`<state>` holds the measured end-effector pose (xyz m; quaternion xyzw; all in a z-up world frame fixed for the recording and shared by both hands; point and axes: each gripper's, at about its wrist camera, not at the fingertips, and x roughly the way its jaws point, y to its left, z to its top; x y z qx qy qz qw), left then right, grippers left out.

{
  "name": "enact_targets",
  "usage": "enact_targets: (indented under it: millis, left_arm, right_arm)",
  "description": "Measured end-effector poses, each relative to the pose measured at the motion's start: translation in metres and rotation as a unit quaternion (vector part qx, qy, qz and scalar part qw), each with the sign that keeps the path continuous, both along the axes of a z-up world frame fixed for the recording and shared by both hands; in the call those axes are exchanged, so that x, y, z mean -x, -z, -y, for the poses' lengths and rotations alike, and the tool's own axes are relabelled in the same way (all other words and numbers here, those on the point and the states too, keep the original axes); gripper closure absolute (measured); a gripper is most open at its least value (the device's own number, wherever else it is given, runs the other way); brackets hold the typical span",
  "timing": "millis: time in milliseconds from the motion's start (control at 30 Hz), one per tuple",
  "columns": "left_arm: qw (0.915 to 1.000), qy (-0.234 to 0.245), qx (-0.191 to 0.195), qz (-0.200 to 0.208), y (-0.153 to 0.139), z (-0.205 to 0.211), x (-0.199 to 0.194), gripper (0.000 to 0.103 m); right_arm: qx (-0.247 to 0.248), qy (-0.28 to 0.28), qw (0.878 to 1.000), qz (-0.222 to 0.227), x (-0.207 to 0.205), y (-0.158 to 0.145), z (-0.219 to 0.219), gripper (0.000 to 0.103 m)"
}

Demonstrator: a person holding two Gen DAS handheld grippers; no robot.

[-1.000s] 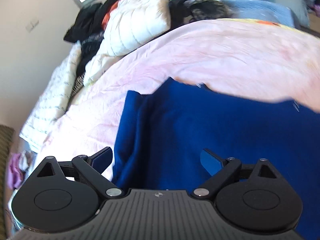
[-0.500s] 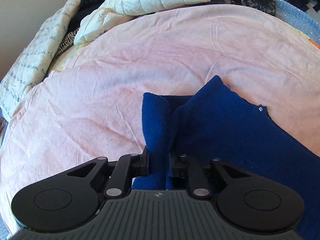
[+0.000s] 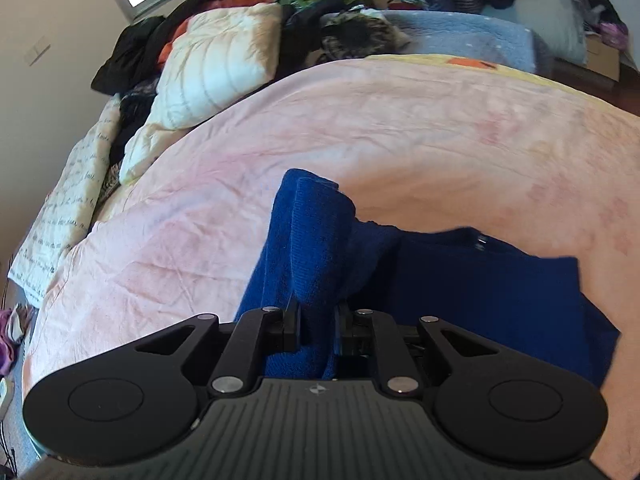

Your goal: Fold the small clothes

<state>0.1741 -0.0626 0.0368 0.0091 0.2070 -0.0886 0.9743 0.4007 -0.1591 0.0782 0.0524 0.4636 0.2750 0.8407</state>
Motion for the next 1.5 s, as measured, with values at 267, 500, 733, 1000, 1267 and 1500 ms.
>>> enact_targets:
  millis: [267,500,733,1000,1267,1500]
  left_arm:
    - [0.9960,0.062,-0.042,-0.050,0.034,0.065,0.000,0.097]
    - [0.9952,0.059,-0.064,-0.045,0.030,0.085,-0.001,0.097]
    - [0.9924,0.085,-0.071,-0.055,0.035,0.107,0.005,0.097]
    - [0.9896,0.089,-0.095,-0.060,0.045,0.116,-0.004,0.096]
    - [0.9835,0.129,-0.118,-0.046,0.046,0.127,0.005,0.096]
    - [0.9756,0.160,-0.144,-0.039,0.054,0.134,0.001,0.093]
  right_arm:
    - [-0.025,0.082,0.995,-0.043,0.022,0.053,0.109,0.086]
    - [-0.077,0.076,0.994,-0.023,0.026,0.053,0.121,0.086]
    - [-0.103,0.099,0.990,-0.019,0.031,0.057,0.156,0.086]
    - [-0.150,0.131,0.980,-0.008,0.036,0.068,0.180,0.065]
    - [-0.151,0.157,0.976,-0.026,0.002,0.063,0.182,0.095]
    - [-0.111,0.177,0.977,-0.028,0.001,0.084,0.186,0.094]
